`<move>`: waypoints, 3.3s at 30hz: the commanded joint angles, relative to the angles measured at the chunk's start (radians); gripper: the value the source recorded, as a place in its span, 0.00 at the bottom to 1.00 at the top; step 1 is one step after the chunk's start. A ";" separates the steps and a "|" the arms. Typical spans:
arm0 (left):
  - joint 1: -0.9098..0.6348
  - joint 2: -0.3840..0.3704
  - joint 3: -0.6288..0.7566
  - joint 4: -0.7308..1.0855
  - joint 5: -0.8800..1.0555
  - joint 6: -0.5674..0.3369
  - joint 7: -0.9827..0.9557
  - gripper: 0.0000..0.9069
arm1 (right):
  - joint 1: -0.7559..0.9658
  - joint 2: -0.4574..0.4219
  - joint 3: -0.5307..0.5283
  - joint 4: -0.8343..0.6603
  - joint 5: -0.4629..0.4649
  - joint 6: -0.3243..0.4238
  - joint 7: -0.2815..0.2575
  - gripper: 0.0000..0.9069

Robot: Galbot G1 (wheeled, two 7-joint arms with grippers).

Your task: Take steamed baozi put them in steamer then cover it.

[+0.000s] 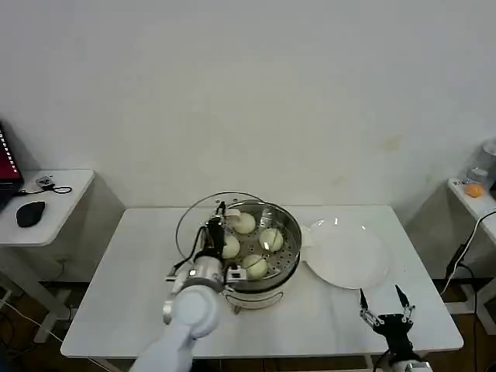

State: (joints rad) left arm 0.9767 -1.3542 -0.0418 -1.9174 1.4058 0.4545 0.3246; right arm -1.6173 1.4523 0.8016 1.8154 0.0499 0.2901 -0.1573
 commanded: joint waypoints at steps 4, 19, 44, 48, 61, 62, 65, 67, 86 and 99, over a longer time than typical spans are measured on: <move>-0.015 -0.121 0.069 0.049 0.081 0.007 0.027 0.00 | -0.001 0.006 -0.007 -0.010 -0.013 0.005 0.000 1.00; -0.007 -0.151 0.081 0.100 0.132 -0.014 0.015 0.00 | -0.005 0.009 -0.017 -0.015 -0.012 0.011 -0.001 1.00; -0.006 -0.165 0.051 0.146 0.173 -0.036 -0.009 0.00 | -0.013 0.004 -0.027 -0.029 -0.001 0.027 -0.005 1.00; -0.007 -0.172 0.050 0.154 0.181 -0.038 -0.014 0.00 | -0.014 0.004 -0.030 -0.028 -0.001 0.028 -0.006 1.00; 0.001 -0.183 0.050 0.148 0.171 -0.038 -0.016 1.00 | -0.013 0.003 -0.035 -0.029 0.001 0.030 -0.008 1.00; 0.003 -0.183 0.050 0.143 0.169 -0.038 -0.016 1.00 | -0.013 0.003 -0.036 -0.029 0.001 0.030 -0.008 1.00; 0.010 -0.179 0.049 0.126 0.165 -0.038 -0.016 1.00 | -0.013 0.003 -0.038 -0.029 0.000 0.030 -0.009 1.00; 0.018 -0.174 0.049 0.109 0.162 -0.038 -0.016 1.00 | -0.014 0.004 -0.038 -0.029 -0.001 0.031 -0.009 1.00; 0.265 -0.011 0.026 -0.312 -0.025 -0.095 -0.042 1.00 | -0.022 0.000 -0.054 -0.030 0.001 0.031 -0.009 1.00; 0.578 0.054 -0.561 -0.226 -1.541 -0.470 -0.495 1.00 | -0.077 -0.022 -0.101 0.020 0.024 0.008 -0.012 1.00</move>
State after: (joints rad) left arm 1.3064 -1.3532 -0.1717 -2.1549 1.0886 0.2466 0.0945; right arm -1.6641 1.4400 0.7226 1.8057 0.0653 0.3073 -0.1695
